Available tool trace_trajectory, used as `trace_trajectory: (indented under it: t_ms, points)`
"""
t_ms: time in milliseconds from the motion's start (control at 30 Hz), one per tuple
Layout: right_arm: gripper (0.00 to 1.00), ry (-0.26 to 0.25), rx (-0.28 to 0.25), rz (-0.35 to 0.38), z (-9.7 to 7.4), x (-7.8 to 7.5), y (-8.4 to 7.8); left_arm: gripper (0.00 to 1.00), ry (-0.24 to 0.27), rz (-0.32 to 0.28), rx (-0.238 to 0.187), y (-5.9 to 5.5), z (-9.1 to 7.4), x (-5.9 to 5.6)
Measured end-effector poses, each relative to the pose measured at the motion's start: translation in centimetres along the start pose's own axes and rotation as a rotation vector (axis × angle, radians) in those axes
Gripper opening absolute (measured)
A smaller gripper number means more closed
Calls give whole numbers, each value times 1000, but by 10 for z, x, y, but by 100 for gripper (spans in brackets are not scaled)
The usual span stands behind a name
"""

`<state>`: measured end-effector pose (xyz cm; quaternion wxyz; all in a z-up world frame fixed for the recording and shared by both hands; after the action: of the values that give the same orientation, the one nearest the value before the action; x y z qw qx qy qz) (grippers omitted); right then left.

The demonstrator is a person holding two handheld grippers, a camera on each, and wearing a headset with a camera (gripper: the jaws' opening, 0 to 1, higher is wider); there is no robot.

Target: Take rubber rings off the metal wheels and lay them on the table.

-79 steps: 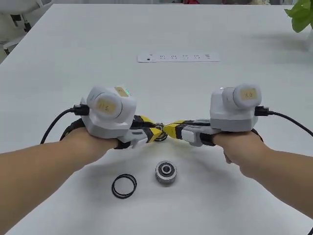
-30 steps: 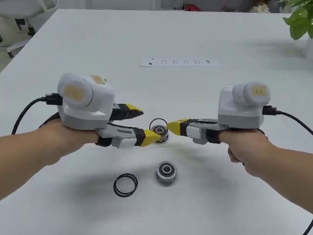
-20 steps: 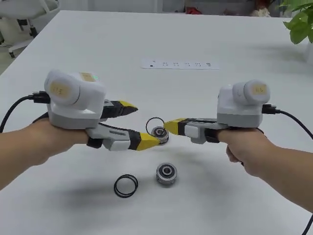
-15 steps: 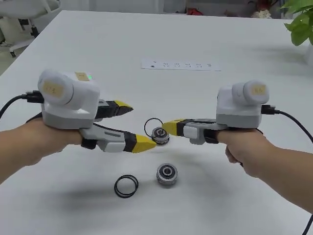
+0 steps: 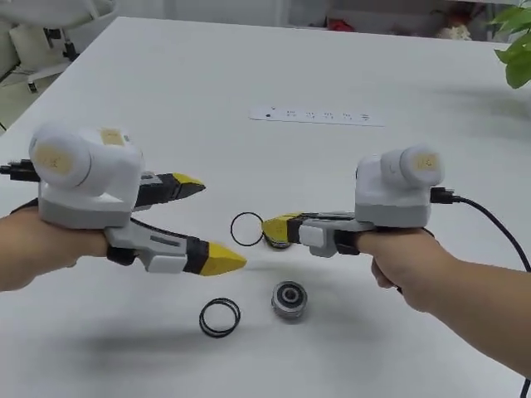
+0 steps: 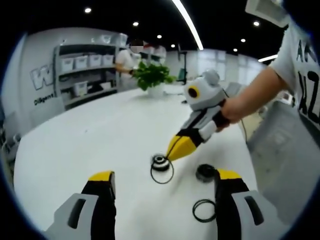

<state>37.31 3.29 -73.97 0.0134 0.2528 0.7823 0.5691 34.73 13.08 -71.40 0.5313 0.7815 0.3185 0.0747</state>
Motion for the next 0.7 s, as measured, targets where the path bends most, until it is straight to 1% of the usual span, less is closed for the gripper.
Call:
trace_trajectory:
  t_ms: [100, 233, 467, 600, 700]
  points:
    - [0, 19, 11, 2, 6, 5, -3, 84, 13, -5, 9, -7, -7, 3]
    - [0, 46, 32, 2, 14, 13, -9, 84, 29, -8, 12, -12, -14, 5]
    - [0, 72, 60, 2, 22, 21, -16, 85, 49, -16, 11, -16, -22, 8]
    - [0, 80, 81, -4, 26, 23, -21, 85, 52, -20, 11, -17, -24, 8]
    - [0, 81, 98, -23, 29, 26, -24, 86, 50, -23, 14, -19, -25, 8]
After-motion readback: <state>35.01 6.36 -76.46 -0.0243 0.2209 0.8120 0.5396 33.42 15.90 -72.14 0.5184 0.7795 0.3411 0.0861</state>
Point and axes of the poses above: the centre of the closed fingertips' face, and the gripper's own axes: z roughly forward along the fingers, x roughly to its left, y roughly out of its top, the point moved 4 cm from there along -z, roughly backward along the fingers, and after that the axes turned 12 degrees about -z, right-handed, at the moved point
